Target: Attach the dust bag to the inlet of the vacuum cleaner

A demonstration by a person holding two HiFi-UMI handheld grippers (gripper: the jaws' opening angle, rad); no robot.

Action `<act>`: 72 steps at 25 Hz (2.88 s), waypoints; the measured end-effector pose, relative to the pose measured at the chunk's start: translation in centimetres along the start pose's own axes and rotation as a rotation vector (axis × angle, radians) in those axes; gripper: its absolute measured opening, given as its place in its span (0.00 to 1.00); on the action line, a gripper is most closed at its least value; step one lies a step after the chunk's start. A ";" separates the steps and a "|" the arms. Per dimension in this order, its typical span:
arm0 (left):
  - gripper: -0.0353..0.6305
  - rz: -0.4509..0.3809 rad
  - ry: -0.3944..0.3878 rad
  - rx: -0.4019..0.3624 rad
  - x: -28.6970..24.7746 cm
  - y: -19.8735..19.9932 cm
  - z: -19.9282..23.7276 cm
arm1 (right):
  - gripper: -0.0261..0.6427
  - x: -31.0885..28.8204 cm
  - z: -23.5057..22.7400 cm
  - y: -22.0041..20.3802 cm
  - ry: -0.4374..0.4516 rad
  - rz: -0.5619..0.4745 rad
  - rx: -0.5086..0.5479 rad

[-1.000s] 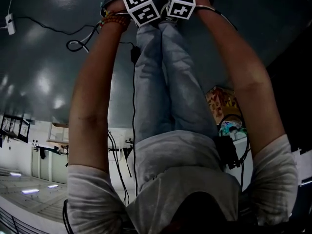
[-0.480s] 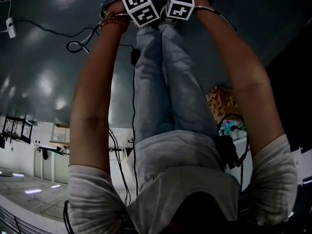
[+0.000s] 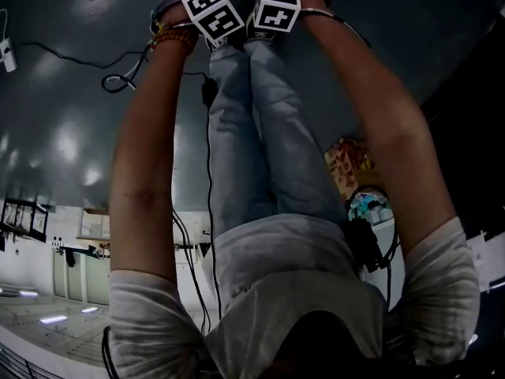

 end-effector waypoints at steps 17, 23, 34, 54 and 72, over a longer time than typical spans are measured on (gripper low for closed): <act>0.09 -0.024 0.039 -0.031 1.2 0.9 0.0 | 0.09 -1.0 0.2 -0.8 0.004 0.012 -0.025; 0.10 -0.008 -0.008 0.053 -0.8 0.8 1.0 | 0.09 1.3 -0.2 -0.3 -0.045 -0.020 -0.002; 0.10 -0.028 0.027 0.010 1.3 1.4 1.3 | 0.09 -0.4 0.1 -1.0 -0.008 0.012 -0.070; 0.10 0.008 0.133 -0.043 -0.6 0.8 1.1 | 0.09 0.7 -1.3 -0.1 -0.091 -0.019 0.000; 0.10 -0.004 0.292 -0.176 0.9 1.7 1.0 | 0.09 -0.7 -0.7 -0.9 -0.123 0.021 -0.010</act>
Point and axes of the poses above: the fingertips, and each gripper's own axes: x backward along the fingers, z to its left, y out of its top, the point moved 7 cm from there along x, backward along the fingers, and after that the axes turned 14 degrees about z, right-handed, at the moved point
